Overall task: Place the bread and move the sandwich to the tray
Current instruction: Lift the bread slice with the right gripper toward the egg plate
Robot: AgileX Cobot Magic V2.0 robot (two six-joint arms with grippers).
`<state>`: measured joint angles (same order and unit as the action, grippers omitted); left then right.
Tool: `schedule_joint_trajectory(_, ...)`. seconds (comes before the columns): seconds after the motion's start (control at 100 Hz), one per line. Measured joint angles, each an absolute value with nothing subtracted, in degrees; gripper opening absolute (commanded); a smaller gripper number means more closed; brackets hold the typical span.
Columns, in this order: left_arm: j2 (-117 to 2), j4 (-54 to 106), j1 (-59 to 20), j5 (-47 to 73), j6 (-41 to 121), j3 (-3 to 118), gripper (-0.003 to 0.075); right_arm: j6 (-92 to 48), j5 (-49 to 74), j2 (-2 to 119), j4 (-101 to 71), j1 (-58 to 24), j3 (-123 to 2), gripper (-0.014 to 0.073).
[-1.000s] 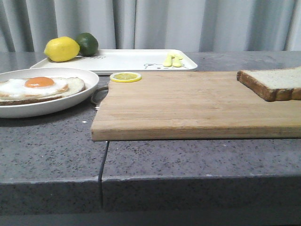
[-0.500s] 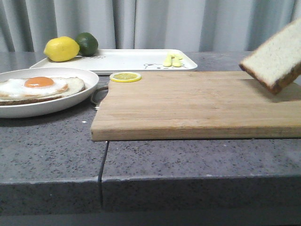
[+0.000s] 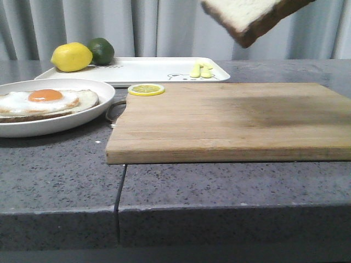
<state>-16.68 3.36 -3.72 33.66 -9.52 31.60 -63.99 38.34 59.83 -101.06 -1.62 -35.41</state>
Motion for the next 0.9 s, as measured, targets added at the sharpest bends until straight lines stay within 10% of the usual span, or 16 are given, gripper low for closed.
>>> schedule_joint_trajectory(0.9,-16.68,3.36,-3.72,33.66,-9.52,31.6,0.0536,-52.03,13.72,85.75,-103.22,-37.9,-61.36,-0.0059)
